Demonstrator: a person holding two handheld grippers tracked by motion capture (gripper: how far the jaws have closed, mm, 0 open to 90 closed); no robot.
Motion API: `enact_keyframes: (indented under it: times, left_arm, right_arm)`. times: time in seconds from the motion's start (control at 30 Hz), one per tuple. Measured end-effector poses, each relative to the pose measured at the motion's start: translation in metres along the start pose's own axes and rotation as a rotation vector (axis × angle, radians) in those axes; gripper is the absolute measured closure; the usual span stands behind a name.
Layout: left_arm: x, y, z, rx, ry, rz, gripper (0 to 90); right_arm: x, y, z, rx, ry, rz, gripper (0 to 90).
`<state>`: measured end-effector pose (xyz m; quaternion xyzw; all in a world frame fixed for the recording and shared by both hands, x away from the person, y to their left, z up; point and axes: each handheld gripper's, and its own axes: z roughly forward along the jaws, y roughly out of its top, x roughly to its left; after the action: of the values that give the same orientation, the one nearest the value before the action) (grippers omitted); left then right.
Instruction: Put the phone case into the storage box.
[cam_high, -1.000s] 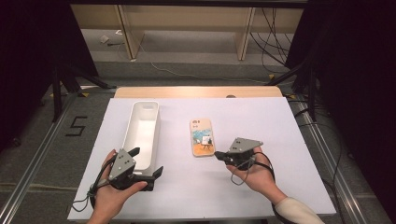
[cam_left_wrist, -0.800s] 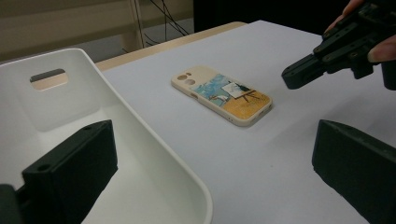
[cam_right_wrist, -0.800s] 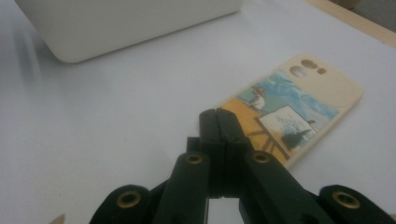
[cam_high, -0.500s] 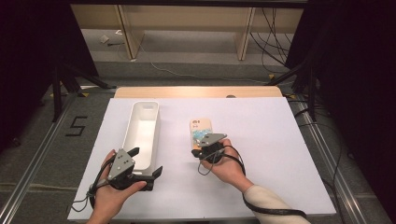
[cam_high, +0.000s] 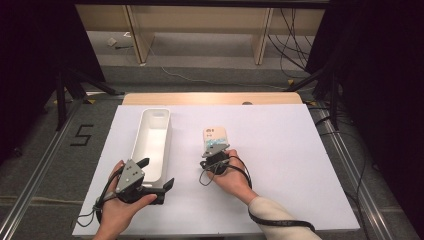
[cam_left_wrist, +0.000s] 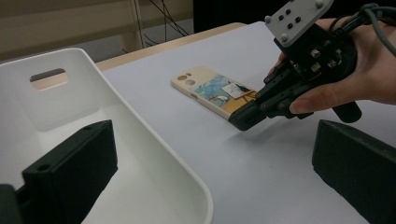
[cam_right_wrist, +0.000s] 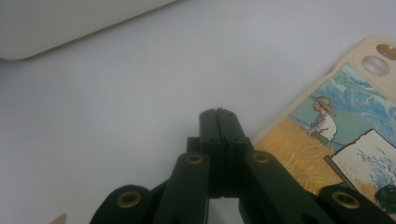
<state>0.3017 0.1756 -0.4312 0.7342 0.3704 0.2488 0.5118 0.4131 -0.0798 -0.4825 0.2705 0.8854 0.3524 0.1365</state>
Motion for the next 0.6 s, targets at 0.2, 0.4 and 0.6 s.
enact_keyframes:
  times: [0.2, 0.4, 0.6]
  left_arm:
    - [0.0004, -0.0002, -0.0002, -0.001, 0.003, -0.002, 0.0]
    - [0.0004, -0.0002, -0.0002, -0.002, 0.002, -0.004, 0.0]
    - [0.0002, -0.0002, 0.0001, -0.002, 0.001, -0.005, 0.0]
  right_arm:
    - [0.0007, -0.0019, 0.0061, 0.036, -0.008, 0.019, 90.0]
    - [0.0000, -0.0019, 0.0053, 0.042, -0.017, 0.037, 90.0]
    - [-0.0052, -0.0063, -0.0025, 0.070, -0.040, 0.063, 90.0]
